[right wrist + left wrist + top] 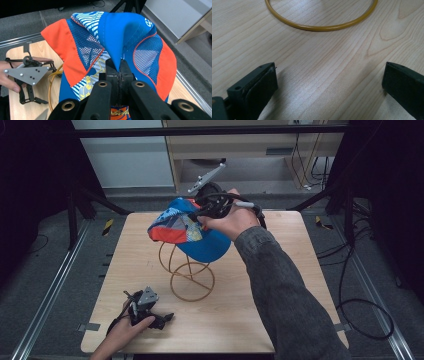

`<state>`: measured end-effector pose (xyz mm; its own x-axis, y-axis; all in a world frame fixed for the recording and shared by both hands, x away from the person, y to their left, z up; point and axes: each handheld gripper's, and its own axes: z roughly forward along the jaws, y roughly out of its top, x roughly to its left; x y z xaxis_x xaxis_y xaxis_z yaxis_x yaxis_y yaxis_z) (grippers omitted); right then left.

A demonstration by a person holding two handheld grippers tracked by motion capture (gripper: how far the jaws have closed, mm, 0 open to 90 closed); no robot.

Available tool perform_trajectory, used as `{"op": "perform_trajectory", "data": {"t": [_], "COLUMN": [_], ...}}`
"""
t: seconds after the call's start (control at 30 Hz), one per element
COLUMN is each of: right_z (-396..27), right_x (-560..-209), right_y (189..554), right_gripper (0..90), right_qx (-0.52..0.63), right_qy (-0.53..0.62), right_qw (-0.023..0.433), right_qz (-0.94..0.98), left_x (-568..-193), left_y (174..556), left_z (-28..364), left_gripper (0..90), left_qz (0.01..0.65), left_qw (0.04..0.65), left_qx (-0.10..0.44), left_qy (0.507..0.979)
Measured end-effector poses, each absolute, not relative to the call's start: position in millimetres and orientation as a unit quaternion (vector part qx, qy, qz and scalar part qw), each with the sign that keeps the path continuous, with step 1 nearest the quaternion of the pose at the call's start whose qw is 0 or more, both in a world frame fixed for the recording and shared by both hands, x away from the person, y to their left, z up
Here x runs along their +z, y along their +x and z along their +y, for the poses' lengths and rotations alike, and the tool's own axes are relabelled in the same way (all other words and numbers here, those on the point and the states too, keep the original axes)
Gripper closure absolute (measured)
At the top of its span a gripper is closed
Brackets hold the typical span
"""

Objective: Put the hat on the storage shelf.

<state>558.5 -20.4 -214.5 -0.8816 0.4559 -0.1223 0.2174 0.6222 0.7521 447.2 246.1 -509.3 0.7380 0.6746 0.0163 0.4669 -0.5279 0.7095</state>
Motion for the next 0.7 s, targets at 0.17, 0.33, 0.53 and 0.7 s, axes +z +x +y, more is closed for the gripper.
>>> {"op": "perform_trajectory", "data": {"t": [0.17, 0.33, 0.53, 0.7], "right_z": [-11, 0, 7, 10], "right_x": [-218, -225, -231, -234], "right_y": [559, 561, 564, 565], "right_gripper": [89.6, 89.5, 89.4, 89.0], "right_qx": [0.387, 0.378, 0.377, 0.372], "right_qy": [0.184, 0.178, 0.176, 0.175], "right_qw": [0.143, 0.139, 0.133, 0.13], "right_qz": [0.892, 0.898, 0.9, 0.902], "left_x": [-509, -509, -509, -509], "left_y": [447, 447, 447, 447], "left_z": [246, 246, 246, 246], "left_gripper": [0.0, 0.0, 0.0, 0.0], "left_qz": [0.331, 0.33, 0.33, 0.33], "left_qw": [0.355, 0.355, 0.355, 0.355], "left_qx": [0.147, 0.147, 0.147, 0.147], "left_qy": [0.862, 0.862, 0.862, 0.862]}}
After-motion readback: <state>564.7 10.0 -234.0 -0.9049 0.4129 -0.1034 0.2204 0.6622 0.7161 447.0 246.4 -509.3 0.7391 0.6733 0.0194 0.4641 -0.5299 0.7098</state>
